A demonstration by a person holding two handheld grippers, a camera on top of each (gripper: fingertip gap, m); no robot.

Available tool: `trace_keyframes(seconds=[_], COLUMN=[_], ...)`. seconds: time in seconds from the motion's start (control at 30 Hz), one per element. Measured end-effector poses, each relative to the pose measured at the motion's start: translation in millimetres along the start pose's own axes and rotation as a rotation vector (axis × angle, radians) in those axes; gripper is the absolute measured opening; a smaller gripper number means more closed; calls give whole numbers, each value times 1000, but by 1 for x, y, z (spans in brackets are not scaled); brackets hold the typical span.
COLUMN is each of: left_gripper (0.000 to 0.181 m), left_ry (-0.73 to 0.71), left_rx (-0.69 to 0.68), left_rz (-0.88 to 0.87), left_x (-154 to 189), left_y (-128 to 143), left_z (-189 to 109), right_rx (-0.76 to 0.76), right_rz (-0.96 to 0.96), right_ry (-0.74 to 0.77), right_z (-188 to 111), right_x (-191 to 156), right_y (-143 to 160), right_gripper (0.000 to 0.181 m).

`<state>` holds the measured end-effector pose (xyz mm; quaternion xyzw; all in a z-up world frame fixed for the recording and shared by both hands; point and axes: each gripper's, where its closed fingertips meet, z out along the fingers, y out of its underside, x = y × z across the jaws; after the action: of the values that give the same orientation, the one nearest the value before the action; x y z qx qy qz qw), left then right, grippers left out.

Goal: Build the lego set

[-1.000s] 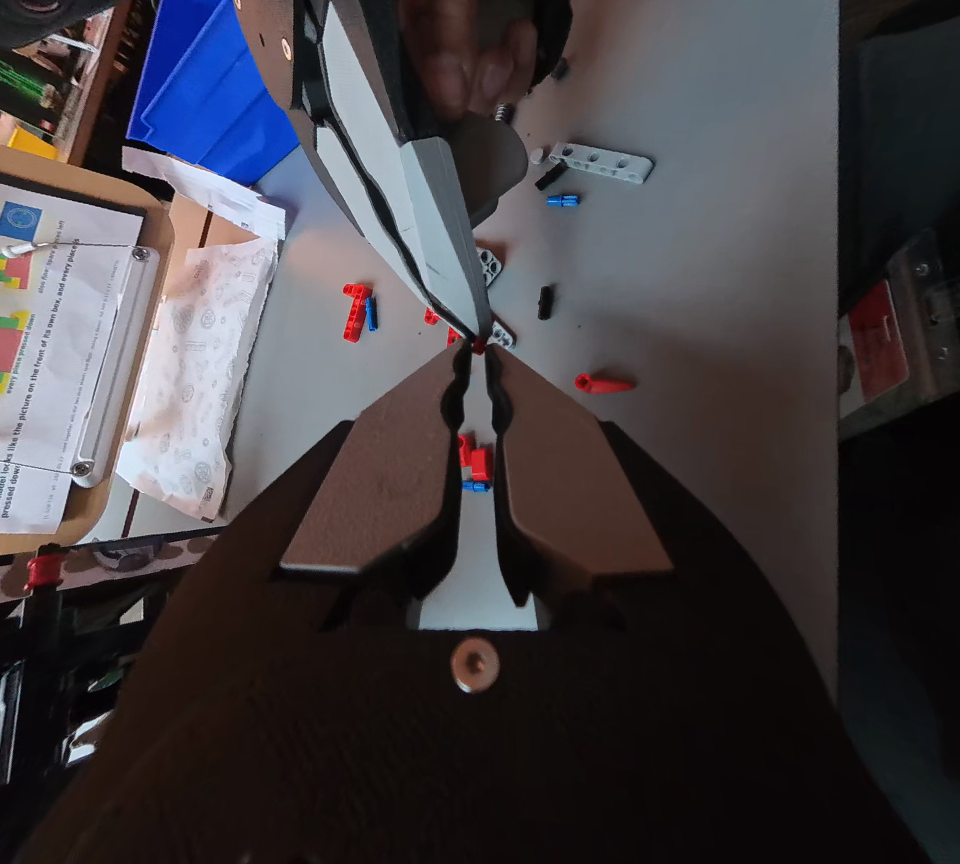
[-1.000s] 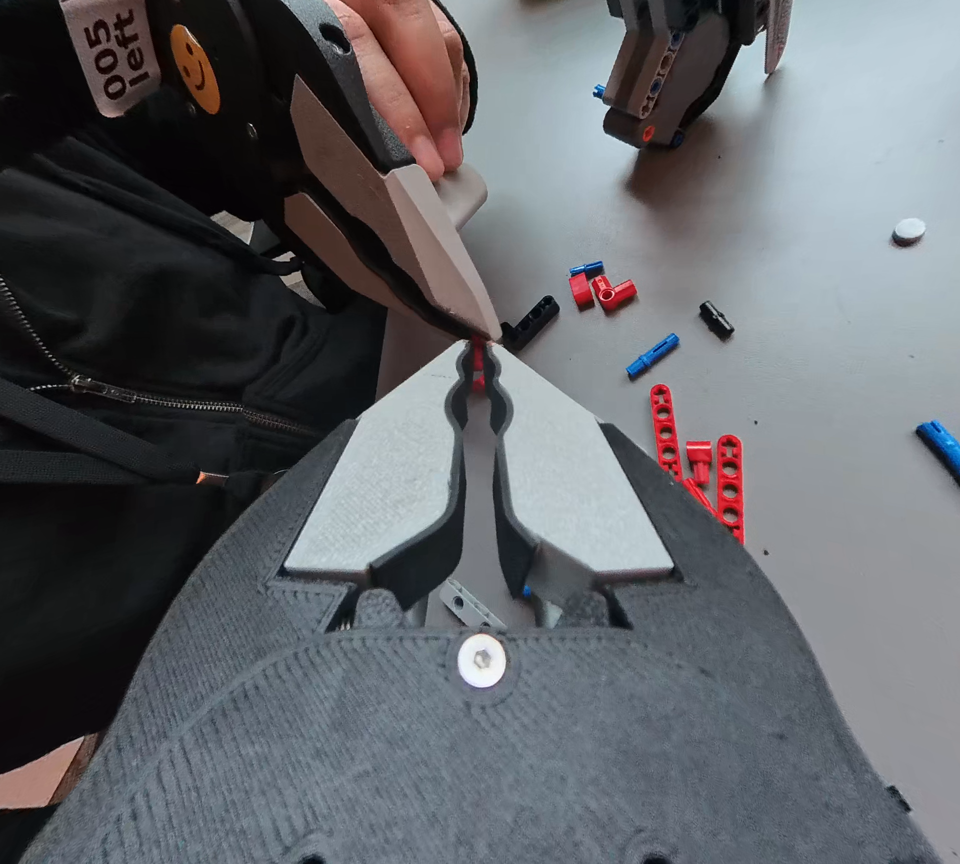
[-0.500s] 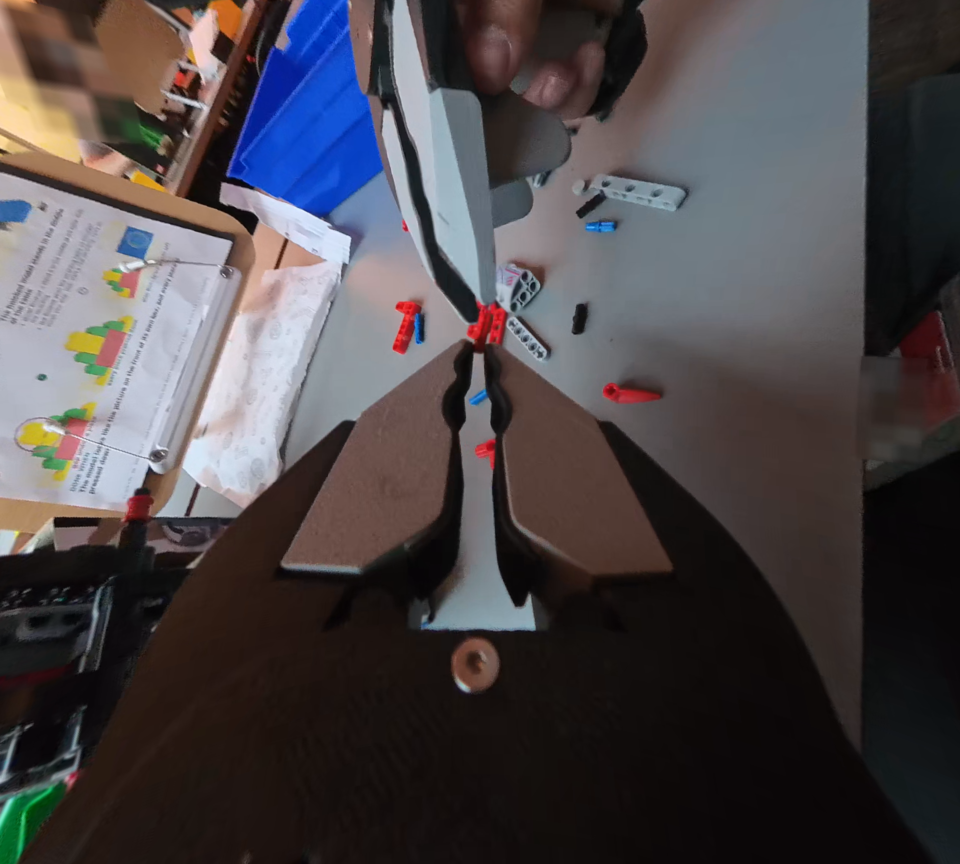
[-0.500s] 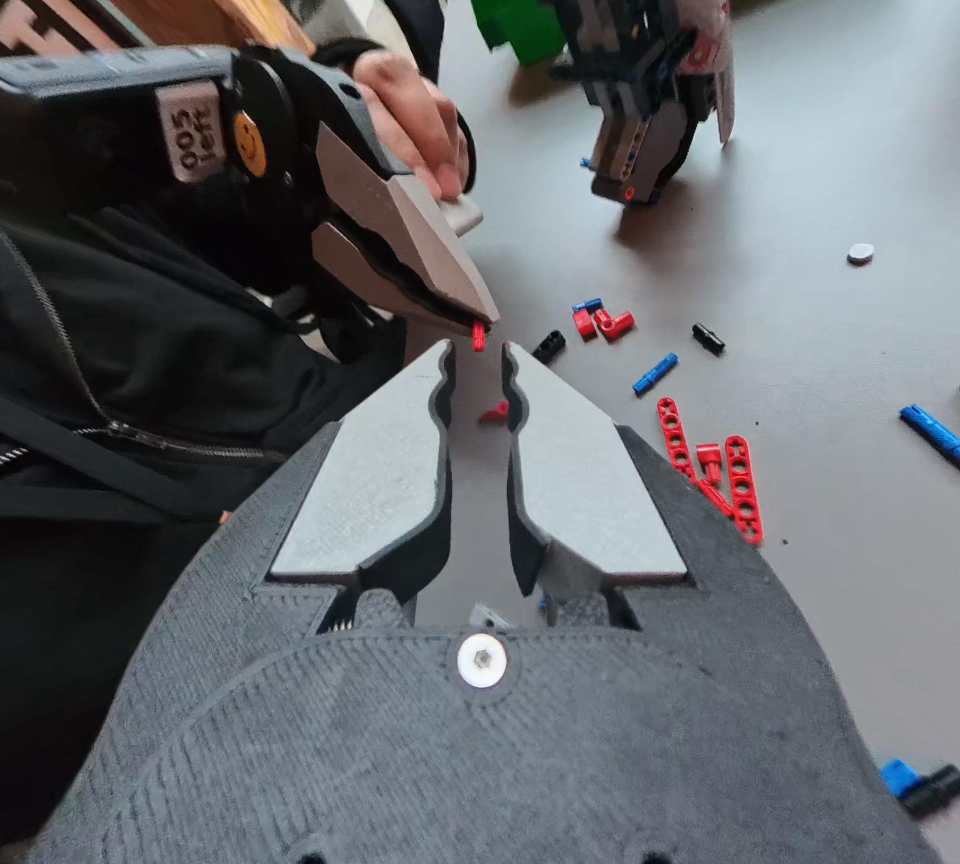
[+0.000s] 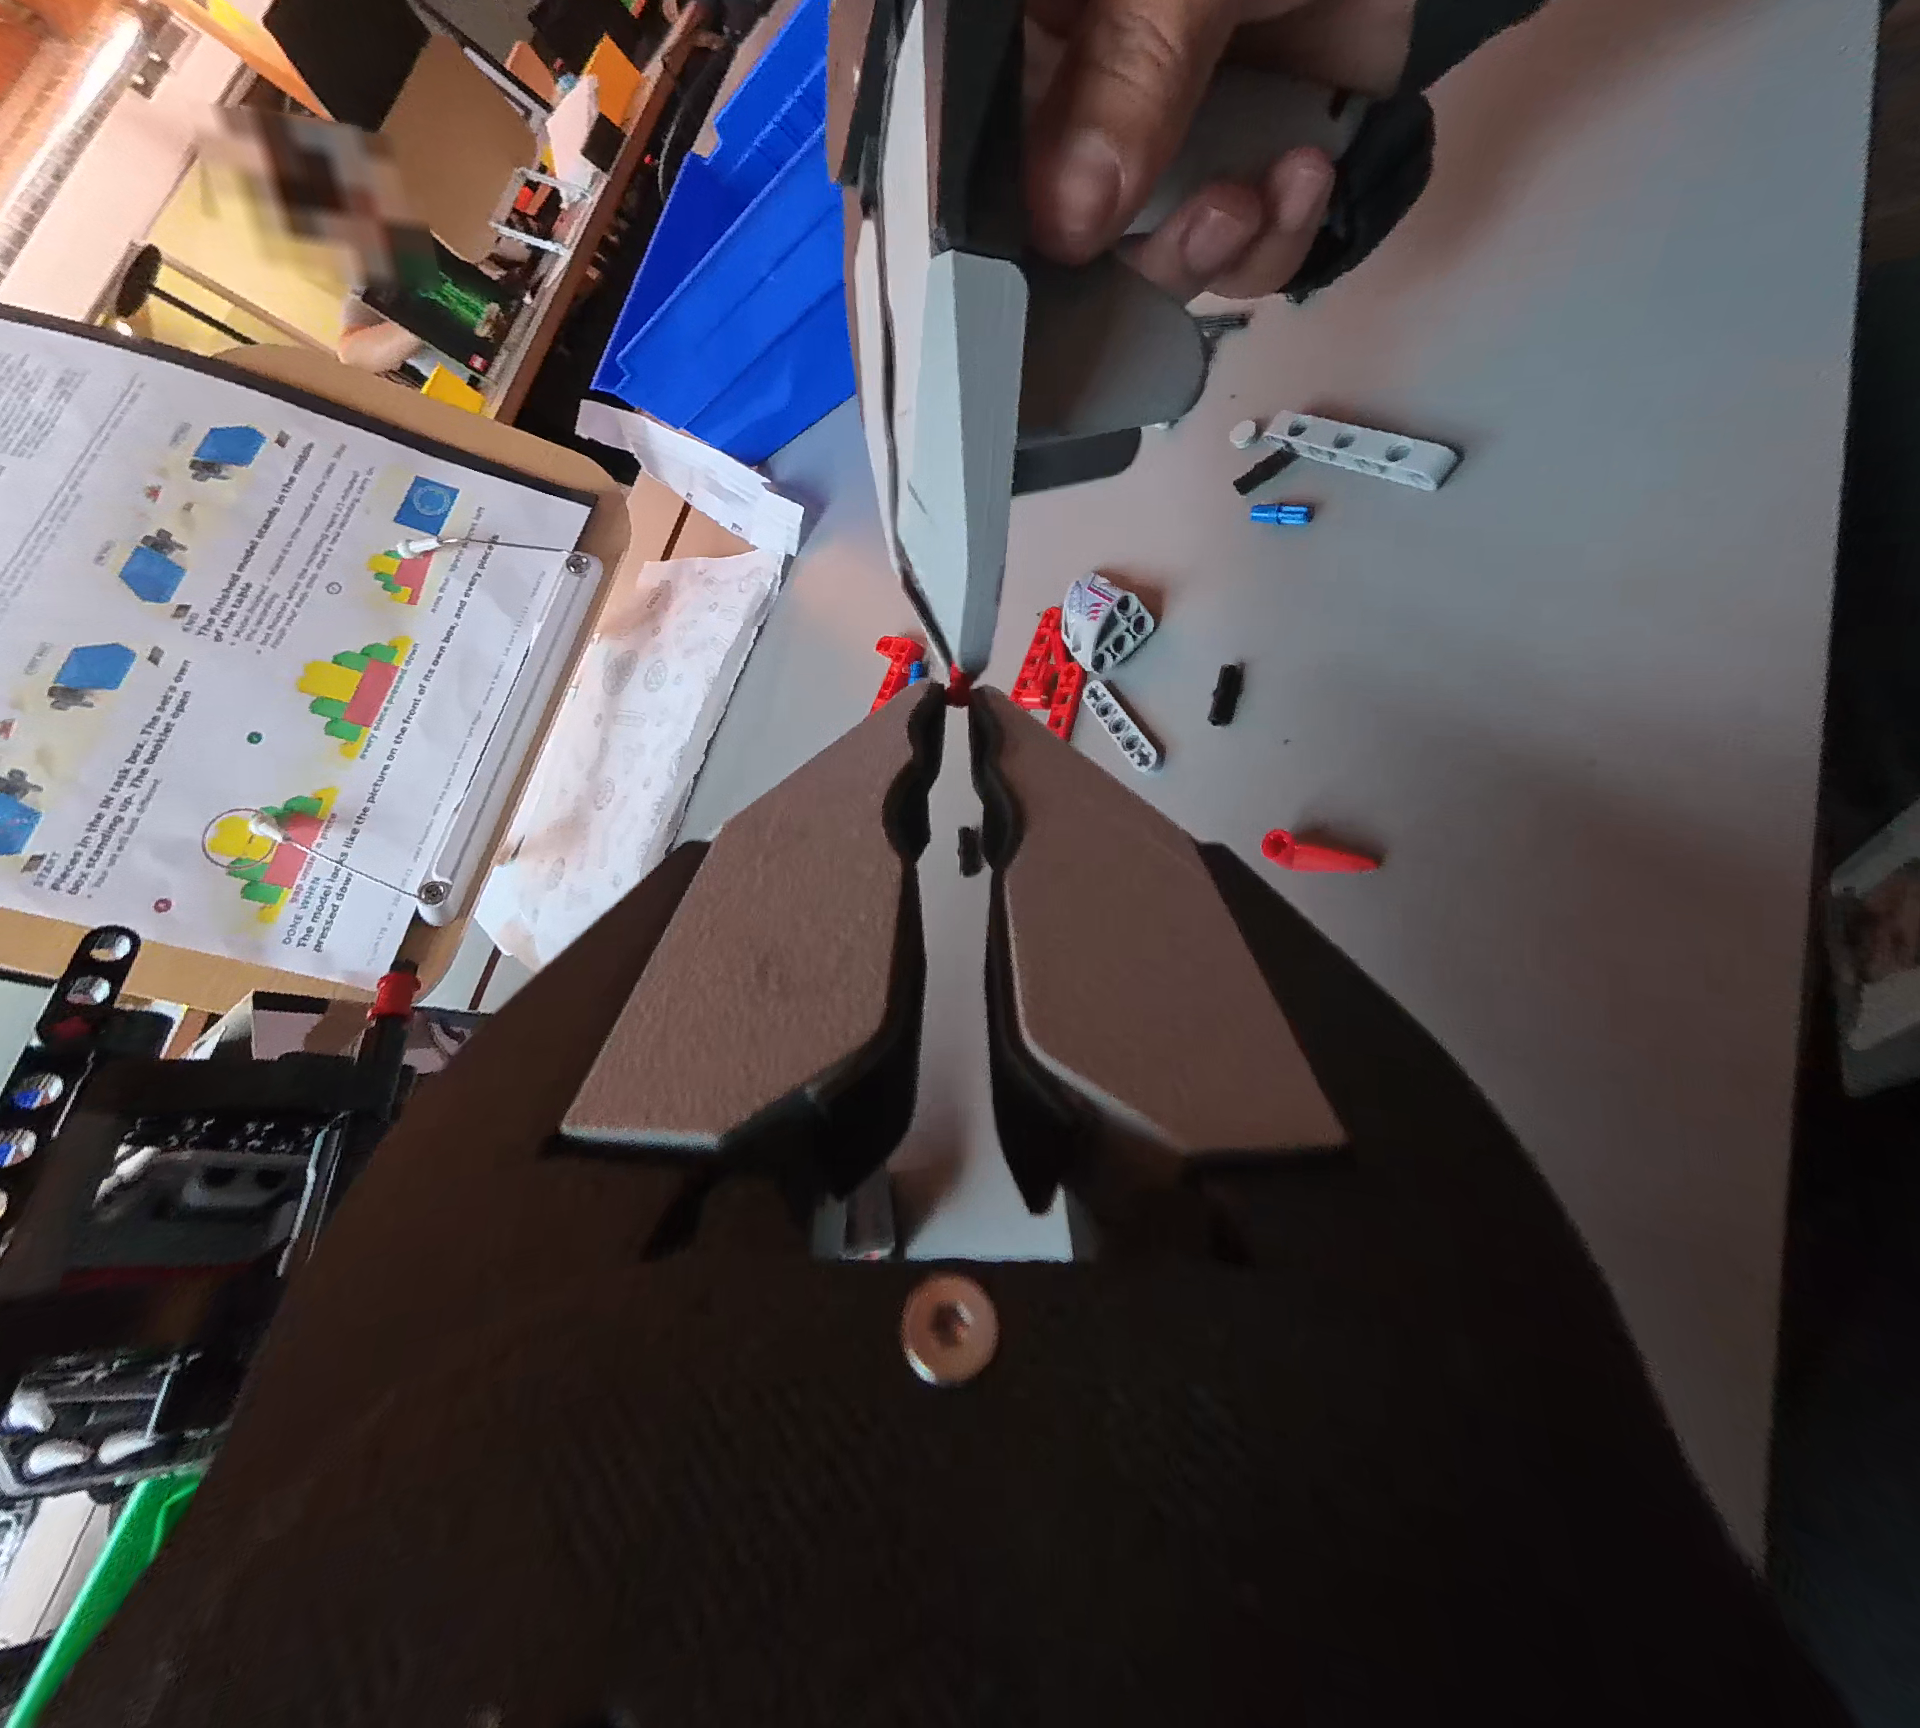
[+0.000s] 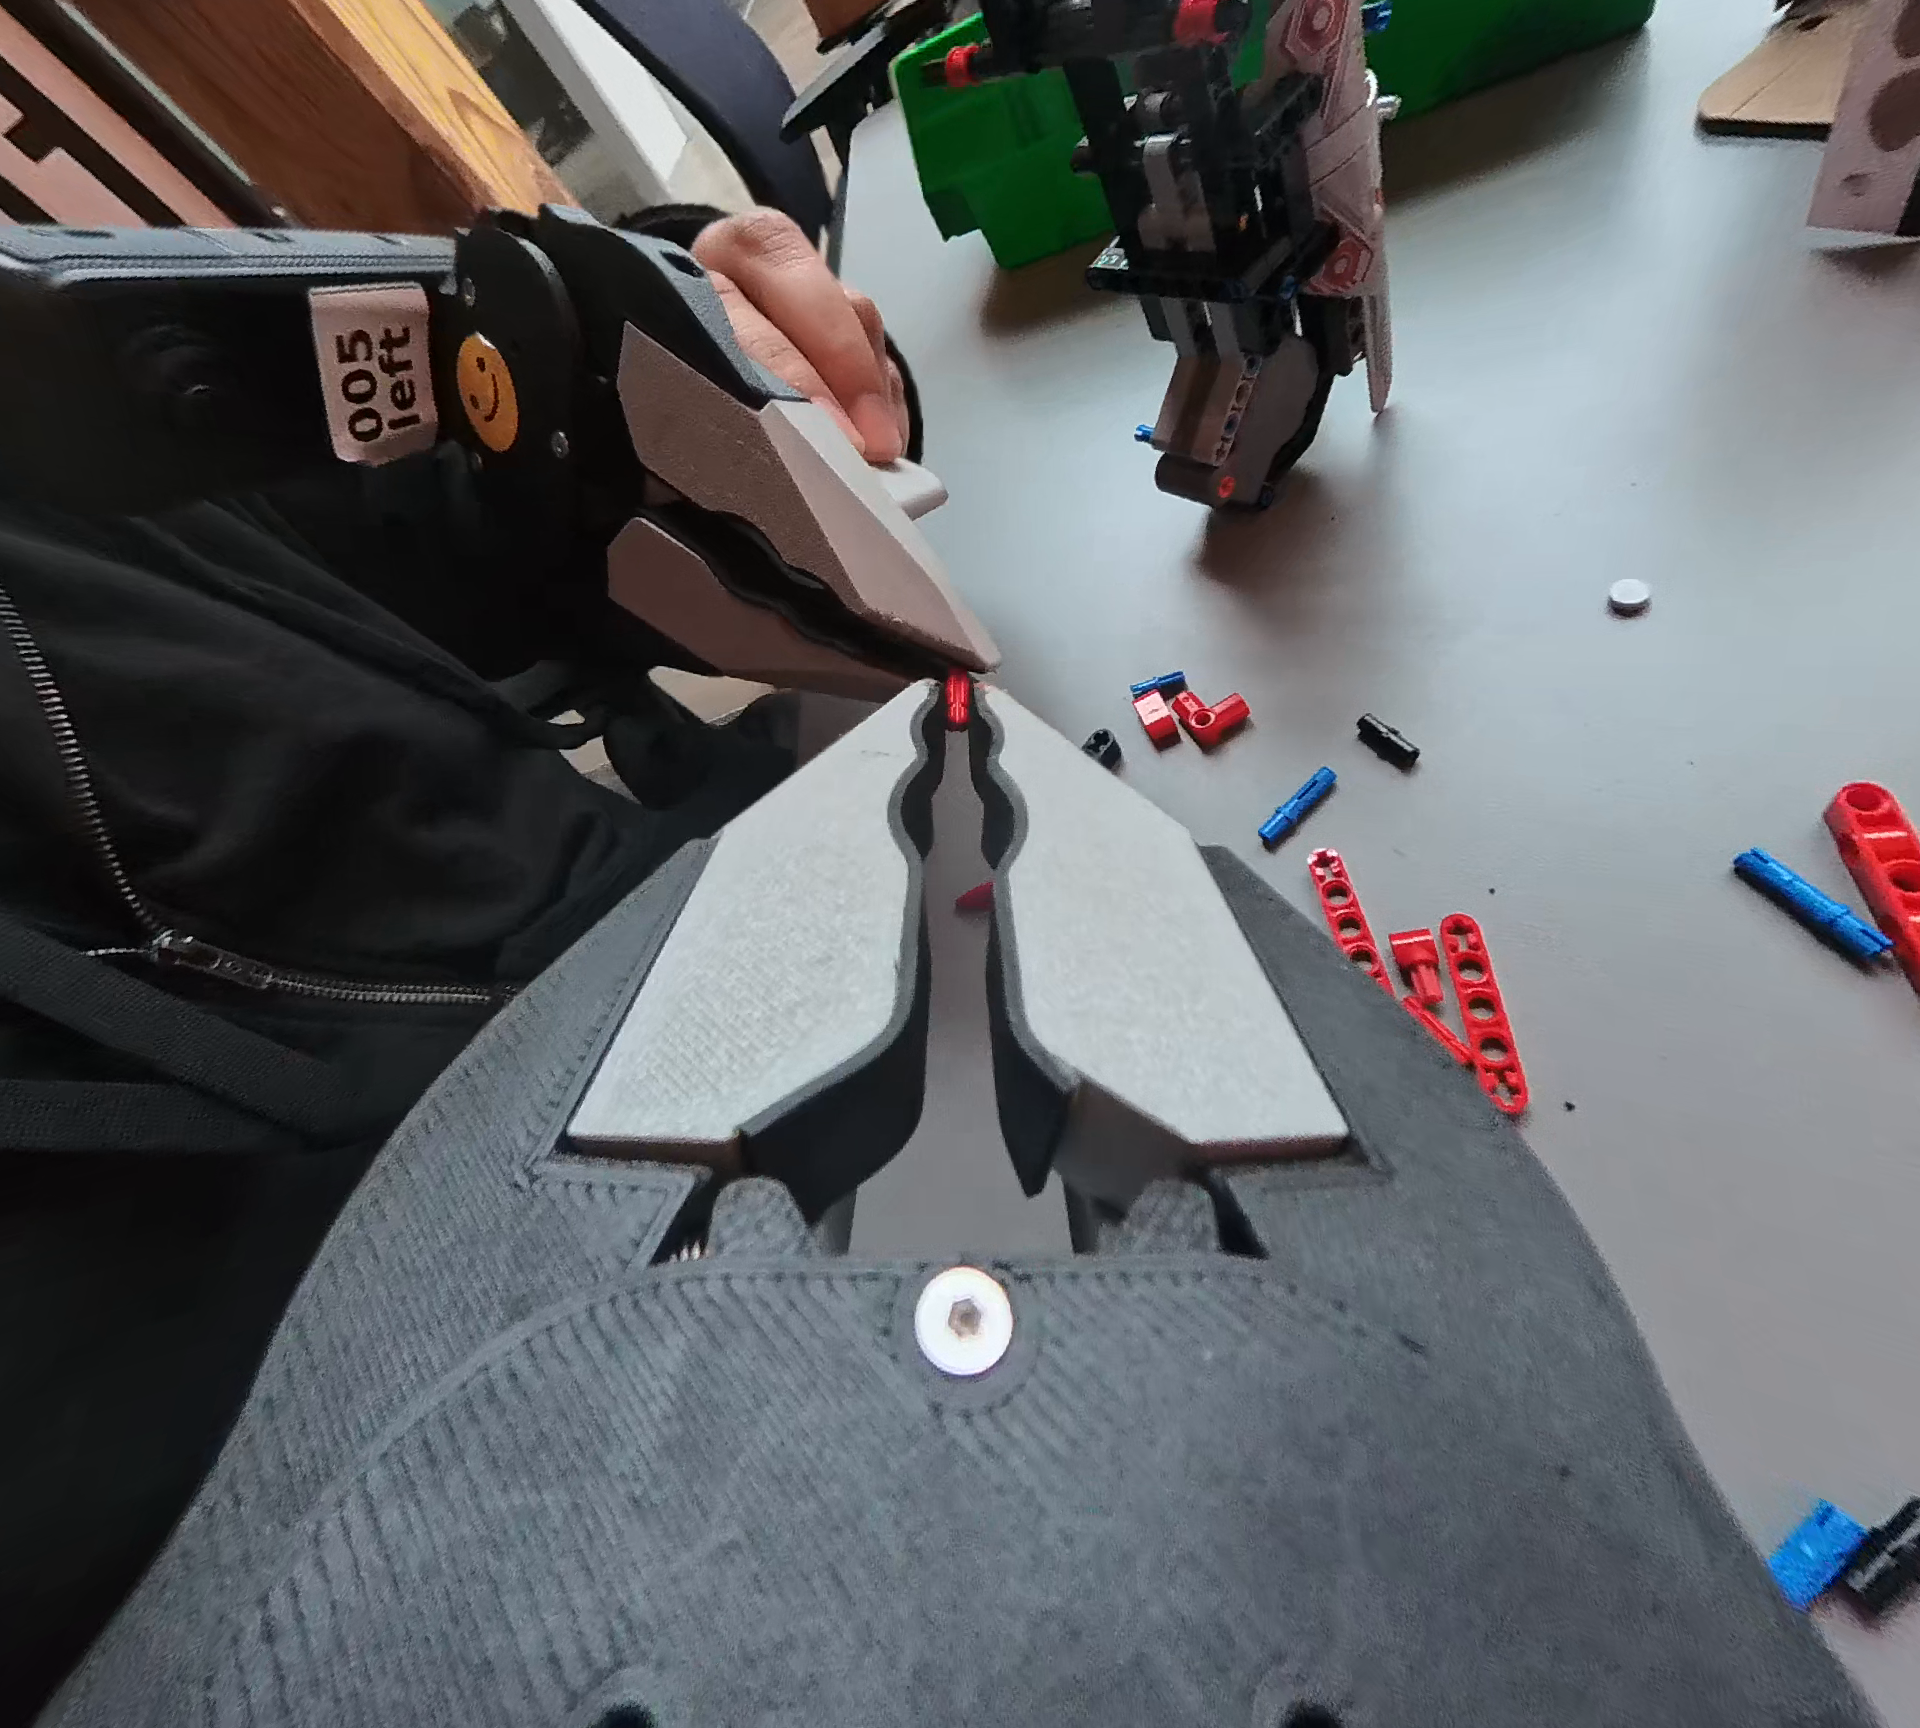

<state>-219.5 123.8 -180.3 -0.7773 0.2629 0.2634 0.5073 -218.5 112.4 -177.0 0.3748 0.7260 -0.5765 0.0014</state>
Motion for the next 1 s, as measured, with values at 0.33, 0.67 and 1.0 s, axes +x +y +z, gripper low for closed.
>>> trace_keyframes(seconds=[0.33,0.67,1.0], left_gripper=[14,15,14], left_ry=[8,689,845], left_rx=[34,267,311], left_rz=[-23,-974,-1040], left_x=[-2,9,24], left_y=[-5,-22,-38], left_z=[-11,-38,-47], right_rx=[-94,-98,-121], right_rz=[-395,-1121,-1266], right_ry=[289,539,585], right_z=[-9,-10,-4], right_x=[-7,-41,-53], right_y=[-14,-10,-2], right_gripper=[0,0,0])
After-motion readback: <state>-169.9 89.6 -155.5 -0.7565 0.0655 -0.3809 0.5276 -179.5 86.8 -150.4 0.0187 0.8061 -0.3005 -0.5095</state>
